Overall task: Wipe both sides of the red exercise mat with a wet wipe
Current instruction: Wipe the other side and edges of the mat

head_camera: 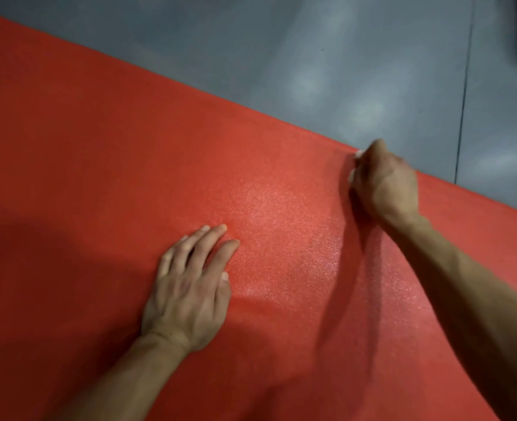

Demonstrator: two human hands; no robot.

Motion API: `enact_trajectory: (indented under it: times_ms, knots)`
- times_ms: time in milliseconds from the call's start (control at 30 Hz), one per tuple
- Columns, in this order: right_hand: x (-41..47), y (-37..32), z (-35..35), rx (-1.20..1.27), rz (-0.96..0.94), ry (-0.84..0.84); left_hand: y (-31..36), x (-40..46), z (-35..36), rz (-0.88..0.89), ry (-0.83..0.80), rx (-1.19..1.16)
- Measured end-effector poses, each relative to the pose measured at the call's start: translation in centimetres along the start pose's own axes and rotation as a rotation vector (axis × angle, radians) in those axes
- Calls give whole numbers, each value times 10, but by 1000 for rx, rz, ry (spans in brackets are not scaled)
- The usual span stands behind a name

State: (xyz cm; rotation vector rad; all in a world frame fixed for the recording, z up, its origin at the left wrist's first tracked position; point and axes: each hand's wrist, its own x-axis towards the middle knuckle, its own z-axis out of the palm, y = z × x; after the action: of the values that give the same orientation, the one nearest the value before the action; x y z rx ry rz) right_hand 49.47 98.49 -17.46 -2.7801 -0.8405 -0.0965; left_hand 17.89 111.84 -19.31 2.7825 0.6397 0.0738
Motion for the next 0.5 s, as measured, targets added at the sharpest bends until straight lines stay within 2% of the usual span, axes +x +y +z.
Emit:
enact_trajectory:
  times_ms: [33, 100, 200, 267, 300, 367, 467, 500]
  knots:
    - [-3, -2, -1, 9, 16, 12, 0, -1, -1, -3, -4, 2]
    - [-19, -29, 4, 84, -106, 10, 1, -1, -2, -5, -10, 2]
    - [-54, -82, 14, 193, -451, -128, 2, -2, -3, -16, -14, 8]
    - [-52, -90, 17, 149, -645, -140, 1, -1, -3, -12, -10, 7]
    - [-39, -86, 19, 126, -628, -99, 1, 0, -2, -8, -12, 6]
    - [-5, -80, 24, 74, -445, 2, 0, 0, -1, -17, -16, 10]
    - [37, -86, 28, 75, -172, -18, 1, -1, -2, -21, -30, 21]
    - [36, -97, 29, 104, -164, -33, 1, -2, -3, -22, -30, 20]
